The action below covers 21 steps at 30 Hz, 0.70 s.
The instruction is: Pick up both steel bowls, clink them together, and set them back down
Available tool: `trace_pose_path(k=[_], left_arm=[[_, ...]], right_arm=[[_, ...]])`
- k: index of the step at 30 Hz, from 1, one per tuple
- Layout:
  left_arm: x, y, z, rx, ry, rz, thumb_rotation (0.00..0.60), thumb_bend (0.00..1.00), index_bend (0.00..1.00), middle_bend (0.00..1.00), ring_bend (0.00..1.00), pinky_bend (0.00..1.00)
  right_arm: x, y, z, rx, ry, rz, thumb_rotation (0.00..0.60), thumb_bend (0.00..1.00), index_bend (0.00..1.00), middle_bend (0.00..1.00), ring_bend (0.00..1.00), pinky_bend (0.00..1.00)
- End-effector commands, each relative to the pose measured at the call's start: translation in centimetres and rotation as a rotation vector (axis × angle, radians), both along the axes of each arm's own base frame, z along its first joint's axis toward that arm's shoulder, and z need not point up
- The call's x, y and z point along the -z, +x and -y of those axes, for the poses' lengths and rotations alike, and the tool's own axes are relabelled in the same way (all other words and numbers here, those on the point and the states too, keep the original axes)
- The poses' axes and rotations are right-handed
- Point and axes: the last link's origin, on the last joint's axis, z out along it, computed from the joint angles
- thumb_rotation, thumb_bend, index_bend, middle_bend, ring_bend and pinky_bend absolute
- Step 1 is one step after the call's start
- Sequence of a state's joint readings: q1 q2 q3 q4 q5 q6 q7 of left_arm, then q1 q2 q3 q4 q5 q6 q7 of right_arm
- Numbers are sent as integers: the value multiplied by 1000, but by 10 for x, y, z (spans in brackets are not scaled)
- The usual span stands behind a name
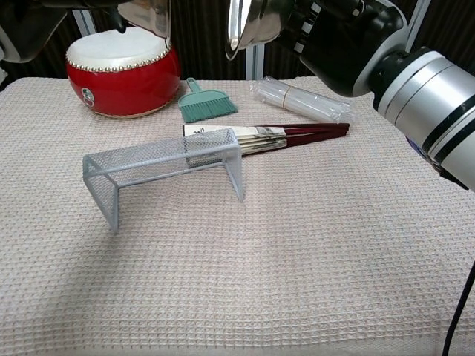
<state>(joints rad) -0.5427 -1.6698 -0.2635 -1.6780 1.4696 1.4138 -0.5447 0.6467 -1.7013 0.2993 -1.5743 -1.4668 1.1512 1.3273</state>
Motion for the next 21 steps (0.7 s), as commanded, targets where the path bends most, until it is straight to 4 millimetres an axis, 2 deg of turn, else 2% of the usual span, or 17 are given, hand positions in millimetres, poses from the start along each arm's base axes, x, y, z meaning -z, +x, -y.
trace_pose_path(k=[1,5,10,13,16,19,21], left_arm=[[7,11,6,27,-36,24,600,133,457,474,446,618],[15,24,13,54,-32,34,600,133,447,473,434,565],[8,11,5,10,-1,41,600,133,444,463,413,547],[-7,-3,0,-25,47,34,600,133,444,463,413,547],[-30,-28,-8,-71,127,-23,600,136,444,463,413,547],[-49,-58,-19,-120,207,-186,600,140,444,463,414,548],[-59,-84,-32,-150,246,-396,600,143,444,463,414,551]], right_arm=[[5,12,1,-27,22,1,600,258,360,432,333,415],[12,27,-2,-69,55,30,600,214,360,432,333,415],[8,18,-5,-57,20,20,600,207,360,432,332,415],[-4,1,-4,-18,-22,13,600,208,360,432,333,415],[-19,-25,-4,15,-109,-71,600,222,360,432,333,415],[-34,-58,-4,39,-255,-312,600,254,360,432,333,415],[-40,-83,-8,47,-351,-557,600,289,360,432,333,415]])
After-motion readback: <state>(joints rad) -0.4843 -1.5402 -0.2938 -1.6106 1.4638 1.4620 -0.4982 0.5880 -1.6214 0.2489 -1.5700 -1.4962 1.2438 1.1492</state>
